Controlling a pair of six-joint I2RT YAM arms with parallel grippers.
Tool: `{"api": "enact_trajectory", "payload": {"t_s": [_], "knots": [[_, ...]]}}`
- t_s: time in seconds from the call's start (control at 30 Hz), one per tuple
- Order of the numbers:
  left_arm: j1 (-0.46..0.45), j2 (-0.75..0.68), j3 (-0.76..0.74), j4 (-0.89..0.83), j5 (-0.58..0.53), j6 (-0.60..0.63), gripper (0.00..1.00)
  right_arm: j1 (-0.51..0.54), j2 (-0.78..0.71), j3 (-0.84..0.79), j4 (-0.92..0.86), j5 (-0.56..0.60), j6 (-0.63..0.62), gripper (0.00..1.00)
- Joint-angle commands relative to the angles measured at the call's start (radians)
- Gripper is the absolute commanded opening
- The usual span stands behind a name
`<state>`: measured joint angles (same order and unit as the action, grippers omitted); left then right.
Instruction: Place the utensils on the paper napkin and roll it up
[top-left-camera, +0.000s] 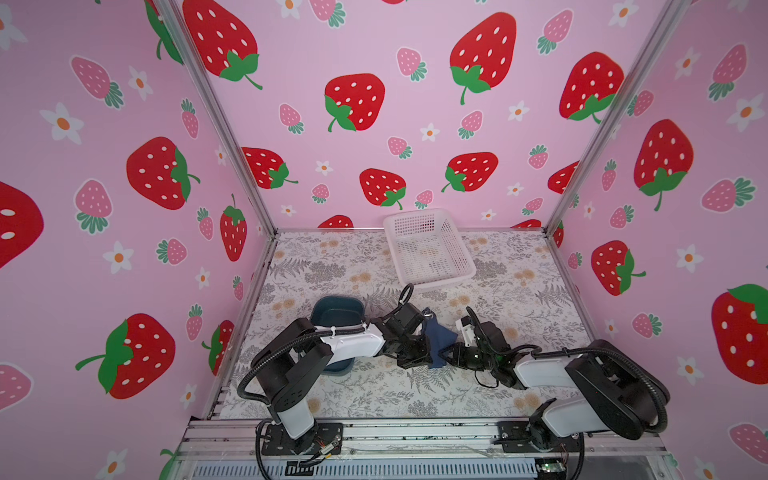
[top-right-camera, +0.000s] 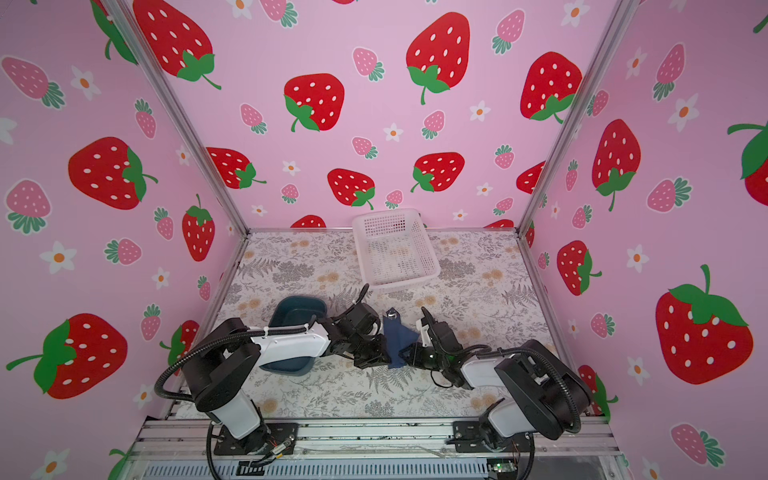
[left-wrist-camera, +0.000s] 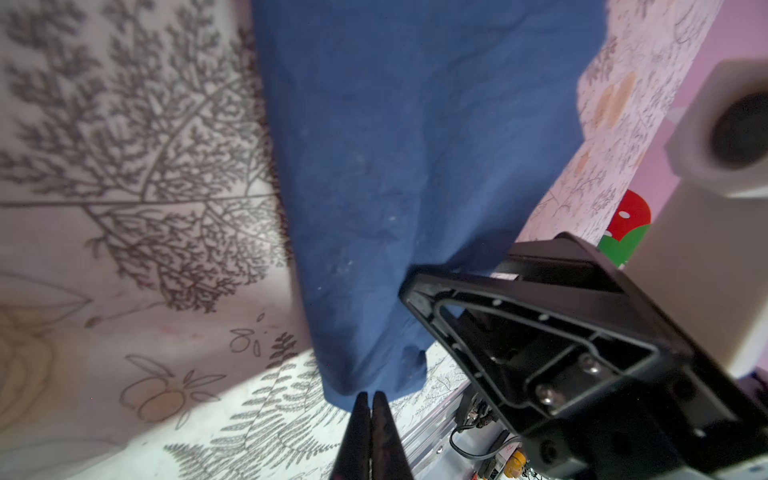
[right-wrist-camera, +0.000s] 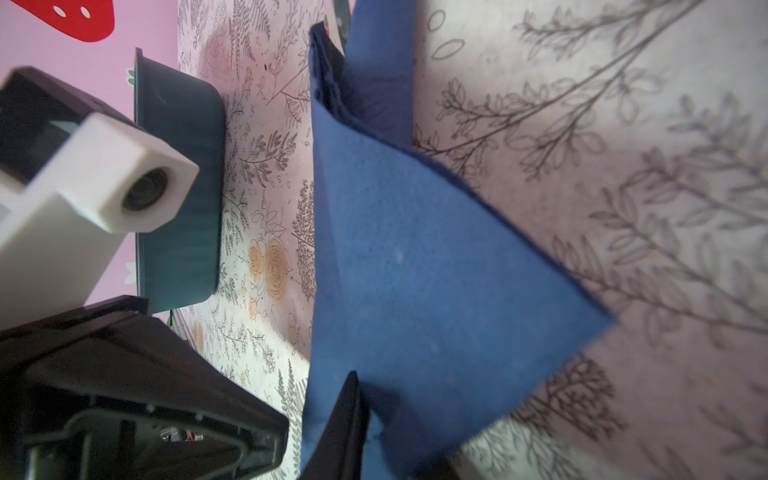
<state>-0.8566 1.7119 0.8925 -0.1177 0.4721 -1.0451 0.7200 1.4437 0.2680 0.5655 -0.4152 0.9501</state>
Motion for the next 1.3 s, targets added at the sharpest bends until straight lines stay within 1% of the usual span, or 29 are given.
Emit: {"api": "enact_trajectory", "payload": {"t_s": [0.0,0.4,0.67,0.93,1.07,1.27], "knots": [[-0.007,0.006,0.010,-0.011,0.012,0.008,0.07,0.004,0.009,-0.021,-0.039,0.020,0.016,0.19],[-0.029,0.071,0.063,-0.004,0.031,0.020,0.07,0.004,0.014,-0.021,-0.041,0.017,0.018,0.21],[-0.032,0.099,0.082,-0.005,0.031,0.024,0.08,0.004,0.028,-0.018,-0.038,0.008,0.019,0.25],[-0.038,0.094,0.093,0.008,0.028,0.039,0.10,0.004,0.026,-0.021,-0.036,0.015,0.018,0.20],[-0.042,0.070,0.087,0.011,0.017,0.049,0.12,0.004,0.021,-0.023,-0.038,0.018,0.019,0.20],[-0.047,0.086,0.076,0.038,0.036,0.034,0.11,0.004,0.020,-0.016,-0.047,0.024,0.013,0.20]]}}
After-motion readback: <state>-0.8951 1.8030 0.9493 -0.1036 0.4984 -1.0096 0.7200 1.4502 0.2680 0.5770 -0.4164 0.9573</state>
